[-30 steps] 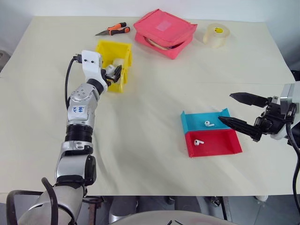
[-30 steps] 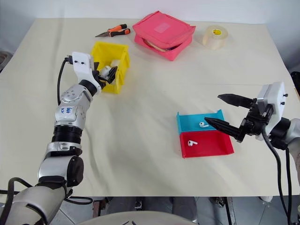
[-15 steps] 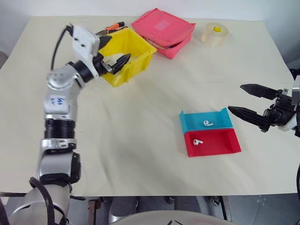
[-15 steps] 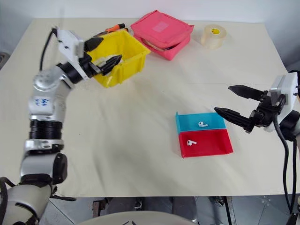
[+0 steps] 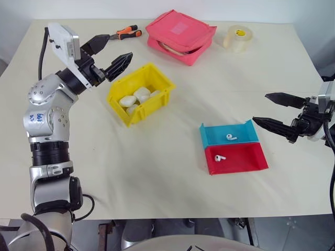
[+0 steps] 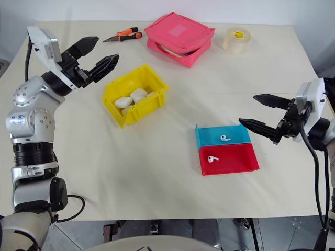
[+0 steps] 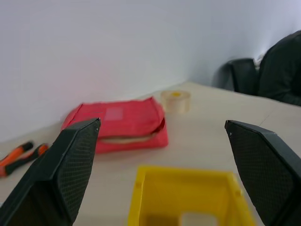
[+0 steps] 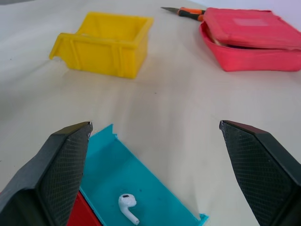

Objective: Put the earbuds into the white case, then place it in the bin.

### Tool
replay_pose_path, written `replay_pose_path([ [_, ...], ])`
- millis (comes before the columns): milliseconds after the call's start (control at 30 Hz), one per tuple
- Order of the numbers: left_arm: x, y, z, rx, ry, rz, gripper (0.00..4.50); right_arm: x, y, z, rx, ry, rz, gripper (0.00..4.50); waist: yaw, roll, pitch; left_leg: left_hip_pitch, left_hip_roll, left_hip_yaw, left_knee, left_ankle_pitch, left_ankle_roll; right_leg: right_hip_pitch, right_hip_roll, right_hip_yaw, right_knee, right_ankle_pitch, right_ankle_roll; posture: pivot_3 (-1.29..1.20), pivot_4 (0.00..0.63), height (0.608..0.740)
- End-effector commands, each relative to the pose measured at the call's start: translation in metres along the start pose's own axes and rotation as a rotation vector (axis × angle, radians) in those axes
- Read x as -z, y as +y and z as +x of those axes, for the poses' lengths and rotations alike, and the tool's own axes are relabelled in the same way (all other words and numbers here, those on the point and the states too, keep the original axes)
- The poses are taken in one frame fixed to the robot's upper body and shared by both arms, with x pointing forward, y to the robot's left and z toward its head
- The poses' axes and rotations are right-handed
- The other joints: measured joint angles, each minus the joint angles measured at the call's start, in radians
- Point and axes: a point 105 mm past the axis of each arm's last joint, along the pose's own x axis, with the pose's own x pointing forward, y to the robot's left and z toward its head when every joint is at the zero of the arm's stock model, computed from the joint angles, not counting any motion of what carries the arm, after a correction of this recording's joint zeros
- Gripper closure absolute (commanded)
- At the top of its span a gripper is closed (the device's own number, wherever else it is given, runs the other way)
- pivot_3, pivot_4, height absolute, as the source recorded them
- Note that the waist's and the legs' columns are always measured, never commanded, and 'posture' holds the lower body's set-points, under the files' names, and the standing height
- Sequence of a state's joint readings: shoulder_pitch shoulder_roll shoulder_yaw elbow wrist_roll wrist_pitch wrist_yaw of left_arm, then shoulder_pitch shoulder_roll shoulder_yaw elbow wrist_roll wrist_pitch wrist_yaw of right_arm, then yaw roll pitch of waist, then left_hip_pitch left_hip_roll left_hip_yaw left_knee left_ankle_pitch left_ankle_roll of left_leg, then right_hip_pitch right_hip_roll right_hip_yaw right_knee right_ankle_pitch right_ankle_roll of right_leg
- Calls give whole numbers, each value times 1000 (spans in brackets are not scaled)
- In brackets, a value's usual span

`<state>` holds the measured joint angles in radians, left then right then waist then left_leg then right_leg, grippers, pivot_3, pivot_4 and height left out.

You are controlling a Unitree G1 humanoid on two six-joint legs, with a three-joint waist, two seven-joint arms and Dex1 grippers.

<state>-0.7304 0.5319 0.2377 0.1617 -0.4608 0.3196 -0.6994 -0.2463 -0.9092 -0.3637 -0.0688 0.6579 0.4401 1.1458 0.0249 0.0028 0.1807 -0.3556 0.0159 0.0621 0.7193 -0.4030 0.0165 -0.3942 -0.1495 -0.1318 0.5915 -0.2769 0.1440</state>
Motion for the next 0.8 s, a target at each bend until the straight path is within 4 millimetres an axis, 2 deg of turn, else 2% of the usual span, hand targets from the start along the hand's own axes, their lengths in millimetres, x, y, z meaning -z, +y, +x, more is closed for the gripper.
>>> replay_pose_path([
  [33,-34,9,-10,-86,-89,46,16,-9,3,-2,-20,-11,-16,0,3,0,0,0,0,0,1,0,0,0,0,0,0,0,0,0,150,740],
  [133,-48,13,-19,-75,-131,11,16,-8,4,-3,-41,13,-6,0,0,0,0,-1,0,0,1,0,0,0,0,0,0,0,0,0,150,740],
  [233,-46,8,-40,38,-90,-22,16,-9,1,-4,-52,32,-5,0,-4,0,0,0,0,0,0,0,0,0,0,0,0,0,0,0,150,740],
  [300,-33,8,-60,86,-13,0,16,-10,2,-6,-68,50,-5,0,-12,1,0,1,0,1,-2,0,0,0,0,1,0,0,0,0,150,740],
  [433,-6,-11,-101,215,131,-12,16,-6,2,-10,-89,83,-5,0,-22,1,0,2,1,3,-4,0,0,0,0,0,-1,0,-1,0,150,740],
  [567,7,-14,-121,209,176,-26,16,-5,2,-10,-86,81,-7,0,-8,1,0,2,1,2,-2,0,0,0,0,0,0,0,-1,0,150,740],
  [800,15,-23,-137,218,202,-23,16,-2,2,-11,-75,77,-9,0,-2,1,0,2,1,3,-1,0,0,0,0,1,0,0,-1,0,150,740],
])
